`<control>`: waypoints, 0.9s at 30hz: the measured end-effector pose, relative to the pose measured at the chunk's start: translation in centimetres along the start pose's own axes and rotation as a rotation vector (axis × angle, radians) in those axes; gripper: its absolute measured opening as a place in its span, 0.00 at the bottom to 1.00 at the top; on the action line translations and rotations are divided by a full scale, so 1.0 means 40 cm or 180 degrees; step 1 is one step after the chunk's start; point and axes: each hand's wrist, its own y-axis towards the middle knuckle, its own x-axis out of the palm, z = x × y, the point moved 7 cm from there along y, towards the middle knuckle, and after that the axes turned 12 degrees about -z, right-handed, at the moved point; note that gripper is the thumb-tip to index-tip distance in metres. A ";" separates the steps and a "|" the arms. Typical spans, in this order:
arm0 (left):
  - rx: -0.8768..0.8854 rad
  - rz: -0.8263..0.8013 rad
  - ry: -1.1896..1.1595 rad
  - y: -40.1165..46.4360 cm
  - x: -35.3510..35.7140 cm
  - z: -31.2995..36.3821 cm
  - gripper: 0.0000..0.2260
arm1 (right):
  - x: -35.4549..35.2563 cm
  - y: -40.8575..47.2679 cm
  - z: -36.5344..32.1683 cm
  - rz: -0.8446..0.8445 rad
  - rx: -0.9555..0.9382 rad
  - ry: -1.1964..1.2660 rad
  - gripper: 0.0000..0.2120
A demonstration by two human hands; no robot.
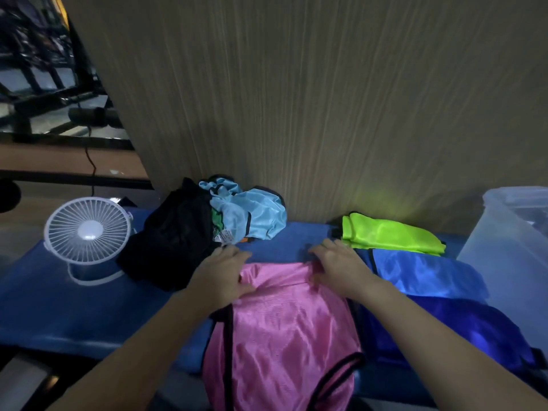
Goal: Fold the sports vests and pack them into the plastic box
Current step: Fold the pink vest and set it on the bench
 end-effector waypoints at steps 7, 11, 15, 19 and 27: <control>0.0010 0.0025 -0.0594 0.029 -0.021 -0.061 0.34 | -0.026 -0.006 0.026 0.0204 0.0028 0.0417 0.06; 0.0241 0.0481 -0.1585 0.038 -0.049 -0.055 0.21 | -0.050 -0.019 0.044 0.0380 0.0254 0.0819 0.03; 0.0219 0.1026 -0.1845 0.049 -0.095 -0.036 0.10 | -0.072 -0.028 0.070 0.0737 0.0533 0.1106 0.08; 0.0263 0.1204 -0.2022 0.077 -0.104 -0.028 0.07 | -0.071 -0.013 0.075 0.0541 0.0524 0.1448 0.05; 0.0427 0.1456 -0.2116 0.092 -0.143 -0.008 0.06 | -0.102 0.012 0.059 0.0443 0.0265 0.2013 0.14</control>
